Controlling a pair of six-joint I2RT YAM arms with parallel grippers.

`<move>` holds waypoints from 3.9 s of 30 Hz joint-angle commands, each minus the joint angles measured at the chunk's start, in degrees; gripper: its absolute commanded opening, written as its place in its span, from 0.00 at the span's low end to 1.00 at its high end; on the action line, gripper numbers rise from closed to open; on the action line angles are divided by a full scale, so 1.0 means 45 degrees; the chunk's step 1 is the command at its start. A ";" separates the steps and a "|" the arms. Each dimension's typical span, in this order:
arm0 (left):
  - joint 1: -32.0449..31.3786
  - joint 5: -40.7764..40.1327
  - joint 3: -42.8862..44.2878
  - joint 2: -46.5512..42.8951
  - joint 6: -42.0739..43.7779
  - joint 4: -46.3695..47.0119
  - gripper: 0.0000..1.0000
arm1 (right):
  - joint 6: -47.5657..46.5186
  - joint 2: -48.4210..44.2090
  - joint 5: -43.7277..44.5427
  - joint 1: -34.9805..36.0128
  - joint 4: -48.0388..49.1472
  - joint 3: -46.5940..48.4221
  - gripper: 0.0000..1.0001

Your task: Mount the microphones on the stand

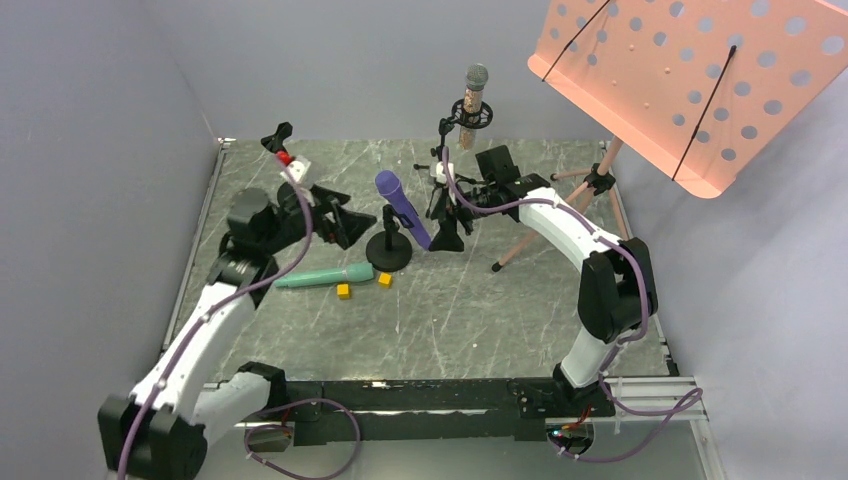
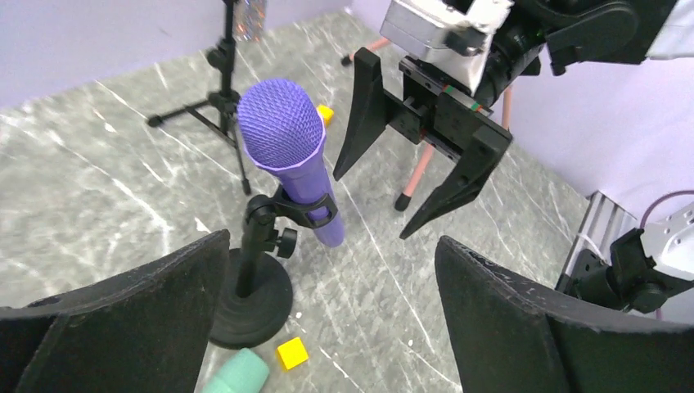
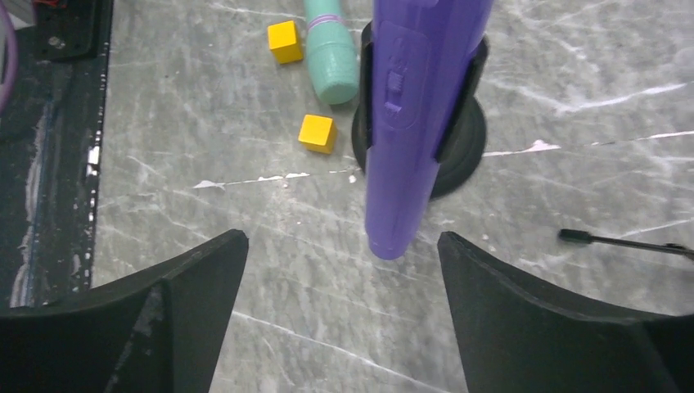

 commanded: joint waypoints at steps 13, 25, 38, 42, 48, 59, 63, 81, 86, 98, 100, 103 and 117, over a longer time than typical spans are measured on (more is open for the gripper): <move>0.1141 -0.3484 -0.1500 -0.4964 0.4493 -0.6809 0.99 | 0.1907 0.0947 0.1426 0.0716 0.1989 0.2835 1.00; 0.1317 -0.4011 -0.1874 -0.6062 0.4672 -0.6565 0.99 | 0.2405 0.2127 0.1250 0.1482 0.1991 0.3370 0.97; 0.1341 -0.4438 -0.1978 -0.6368 0.4633 -0.6599 0.99 | 0.2597 0.2180 0.1489 0.1505 0.1924 0.3379 0.68; 0.1340 -0.4513 -0.1958 -0.6349 0.4632 -0.6591 0.99 | 0.2475 0.2143 0.1354 0.1500 0.1778 0.3501 0.44; 0.1356 -0.4801 -0.2044 -0.6521 0.4594 -0.6516 0.99 | 0.2337 0.2604 0.1302 0.1486 0.1363 0.4768 0.20; 0.1375 -0.5473 -0.2170 -0.6670 0.4603 -0.6433 0.99 | 0.2500 0.5489 0.2441 0.1058 0.0819 1.0249 0.16; 0.1387 -0.5735 -0.2246 -0.6662 0.4630 -0.6346 0.99 | 0.3349 0.6772 0.2849 0.0725 0.1591 1.2349 0.15; 0.1726 -0.5588 -0.2172 -0.6148 0.4652 -0.6307 0.99 | 0.6005 0.8642 0.4722 0.0746 0.5015 1.2480 0.45; 0.1727 -0.5563 -0.2231 -0.6385 0.4613 -0.6284 0.99 | 0.5606 0.7727 0.4101 0.0651 0.4608 1.1492 0.72; 0.1730 -0.5503 -0.2280 -0.6831 0.4425 -0.6325 0.99 | 0.5036 0.5757 0.3892 0.0636 0.3285 1.1764 1.00; 0.1732 -0.5433 -0.2318 -0.6933 0.4320 -0.6261 0.99 | 0.5077 0.5491 0.3883 0.0646 0.3064 1.1872 1.00; 0.1741 -0.5037 -0.2291 -0.6952 0.4087 -0.6223 0.99 | 0.5016 0.4969 0.3910 0.0646 0.2191 1.1978 1.00; 0.5083 -0.0459 -0.1327 -0.3658 -0.1216 -0.2444 0.99 | 0.4111 -0.2248 0.0139 0.0114 0.0296 0.3090 1.00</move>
